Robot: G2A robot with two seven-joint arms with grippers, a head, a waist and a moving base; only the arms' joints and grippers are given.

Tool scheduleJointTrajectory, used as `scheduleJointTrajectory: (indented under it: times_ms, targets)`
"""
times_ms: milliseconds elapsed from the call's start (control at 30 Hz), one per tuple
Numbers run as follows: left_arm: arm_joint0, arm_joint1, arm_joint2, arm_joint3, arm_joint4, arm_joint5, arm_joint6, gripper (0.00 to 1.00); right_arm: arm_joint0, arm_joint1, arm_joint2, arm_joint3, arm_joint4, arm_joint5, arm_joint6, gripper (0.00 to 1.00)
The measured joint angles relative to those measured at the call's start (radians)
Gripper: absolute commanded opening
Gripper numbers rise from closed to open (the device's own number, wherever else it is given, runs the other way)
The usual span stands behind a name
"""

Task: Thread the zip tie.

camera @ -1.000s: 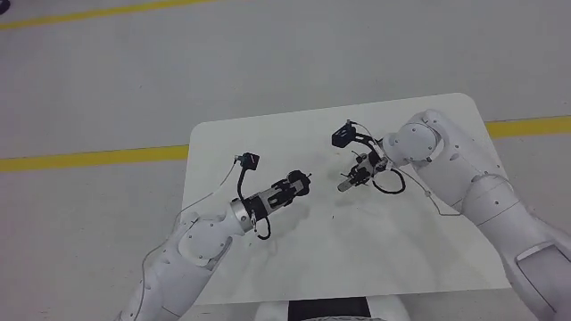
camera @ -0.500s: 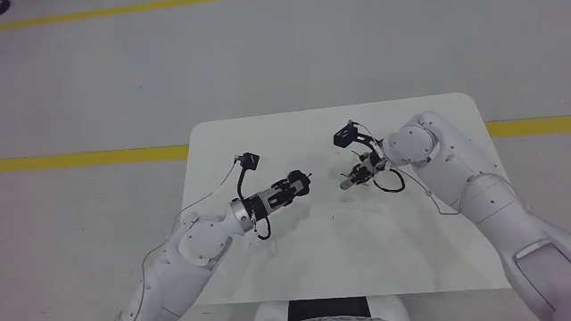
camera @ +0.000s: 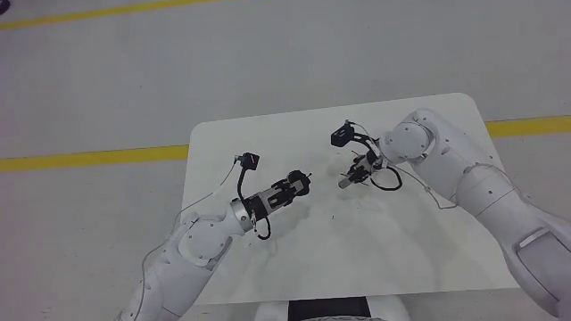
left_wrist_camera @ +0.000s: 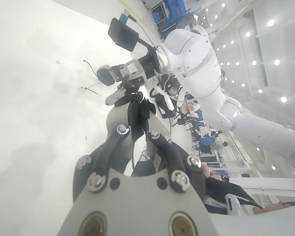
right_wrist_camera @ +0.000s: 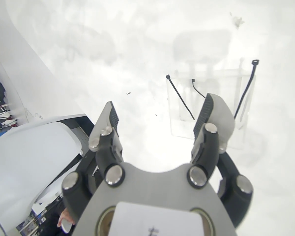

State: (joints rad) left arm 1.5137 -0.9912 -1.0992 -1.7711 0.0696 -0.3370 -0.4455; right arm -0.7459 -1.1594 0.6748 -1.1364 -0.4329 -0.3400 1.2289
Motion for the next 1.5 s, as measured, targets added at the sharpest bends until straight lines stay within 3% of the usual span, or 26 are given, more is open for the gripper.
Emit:
scheduleJointTrajectory:
  times_ms: [200,500,633,1300,1500]
  targets:
    - [0.000,0.000,0.000,0.000,0.000,0.000,0.000,0.00,0.032,0.011,-0.066,0.030,-0.028,0.000,-0.046,0.32]
    - [0.000,0.000,0.000,0.000,0.000,0.000,0.000,0.00,0.067,0.017,-0.134,0.075,0.001,0.000,-0.098,0.31]
    - [0.000,0.000,0.000,0.000,0.000,0.000,0.000,0.00,0.084,0.017,-0.163,0.090,0.004,0.000,-0.114,0.26]
    - [0.000,0.000,0.000,0.000,0.000,0.000,0.000,0.00,0.137,0.000,-0.274,0.141,0.023,0.000,-0.162,0.24]
    - [0.000,0.000,0.000,0.000,0.000,0.000,0.000,0.00,0.147,0.003,-0.299,0.137,0.033,0.000,-0.164,0.29]
